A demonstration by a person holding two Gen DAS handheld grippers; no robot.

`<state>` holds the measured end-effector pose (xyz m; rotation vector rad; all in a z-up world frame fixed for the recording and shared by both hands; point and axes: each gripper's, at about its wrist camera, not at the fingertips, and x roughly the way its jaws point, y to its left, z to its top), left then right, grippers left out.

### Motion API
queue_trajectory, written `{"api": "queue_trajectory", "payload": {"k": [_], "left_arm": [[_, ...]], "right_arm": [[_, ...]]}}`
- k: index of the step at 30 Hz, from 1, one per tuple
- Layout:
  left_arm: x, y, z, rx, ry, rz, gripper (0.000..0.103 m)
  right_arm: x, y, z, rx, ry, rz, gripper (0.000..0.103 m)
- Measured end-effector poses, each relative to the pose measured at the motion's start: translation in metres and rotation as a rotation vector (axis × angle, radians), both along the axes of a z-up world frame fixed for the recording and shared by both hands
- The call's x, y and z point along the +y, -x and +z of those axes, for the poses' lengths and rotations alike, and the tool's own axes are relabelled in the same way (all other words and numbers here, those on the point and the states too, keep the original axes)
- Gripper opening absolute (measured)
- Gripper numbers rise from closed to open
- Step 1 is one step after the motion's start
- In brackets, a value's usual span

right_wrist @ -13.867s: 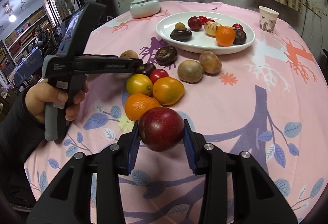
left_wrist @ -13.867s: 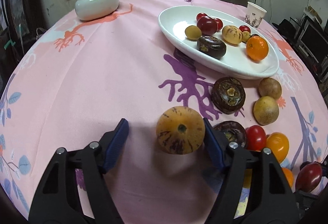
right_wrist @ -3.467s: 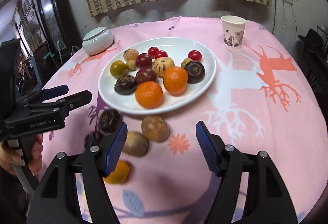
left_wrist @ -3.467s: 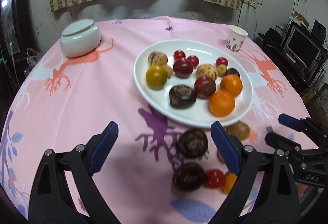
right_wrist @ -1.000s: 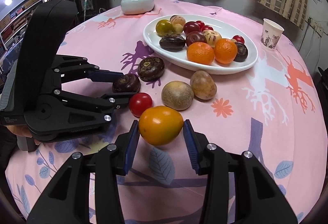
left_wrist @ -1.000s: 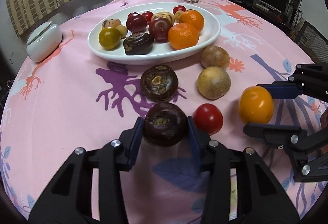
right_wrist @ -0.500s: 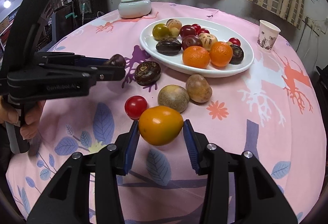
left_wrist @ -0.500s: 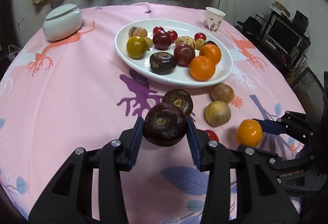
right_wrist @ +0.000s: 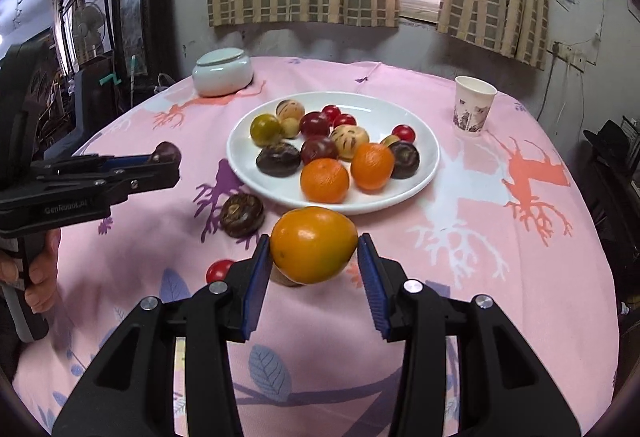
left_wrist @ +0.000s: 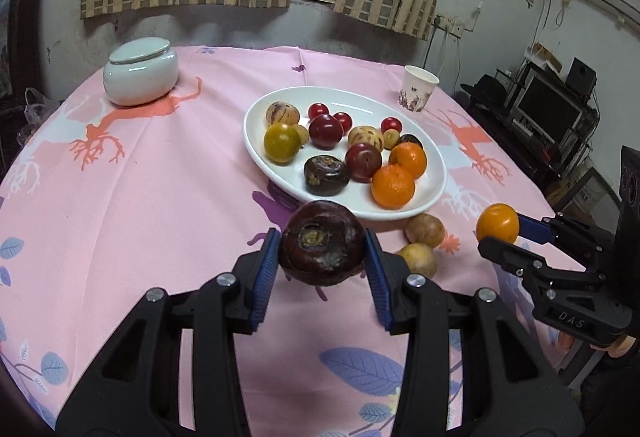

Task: Organize fruits
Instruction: 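Carry both fruits over the white plate and open both tools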

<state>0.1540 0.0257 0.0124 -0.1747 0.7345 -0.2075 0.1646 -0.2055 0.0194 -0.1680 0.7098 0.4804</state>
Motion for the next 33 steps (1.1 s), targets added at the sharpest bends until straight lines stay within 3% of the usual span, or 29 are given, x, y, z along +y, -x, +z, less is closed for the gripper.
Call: {"api": "queue_trajectory", "payload": {"k": [5,11,16,20,24,27,29,30,32,33], "left_arm": [[0.0,-0.014,-0.001,0.049,0.043,0.033,0.043],[-0.026,-0.051,0.012,0.015,-0.091,0.041,0.043],[-0.032,-0.089,0.011,0.049,-0.044,0.061,0.043],[-0.028,-0.094,0.008,0.042,0.009,0.074,0.043],[-0.026,-0.102,-0.003,0.056,-0.002,0.078,0.043],[-0.019,-0.107,-0.011,0.072,0.032,0.09,0.043],[-0.017,-0.109,-0.014,0.061,0.041,0.093,0.06],[-0.016,-0.108,-0.013,0.051,0.034,0.103,0.061],[-0.013,-0.108,-0.012,0.046,0.043,0.103,0.075],[-0.011,-0.106,-0.01,0.039,0.056,0.106,0.075]], "right_arm": [[-0.001,-0.014,0.018,-0.03,-0.002,-0.002,0.044],[0.004,-0.042,0.026,-0.078,0.01,-0.028,0.044],[0.011,-0.068,0.015,-0.048,-0.003,-0.053,0.044],[0.016,-0.081,0.008,-0.025,-0.011,-0.058,0.044],[0.025,-0.094,0.003,-0.016,0.0,-0.055,0.044],[0.032,-0.106,-0.001,-0.009,0.001,-0.065,0.044],[0.036,-0.115,-0.004,0.007,-0.006,-0.069,0.045],[0.037,-0.121,-0.006,0.016,-0.014,-0.081,0.046],[0.035,-0.129,-0.008,0.047,-0.052,-0.088,0.048],[0.033,-0.131,-0.008,0.068,-0.078,-0.097,0.049]]}}
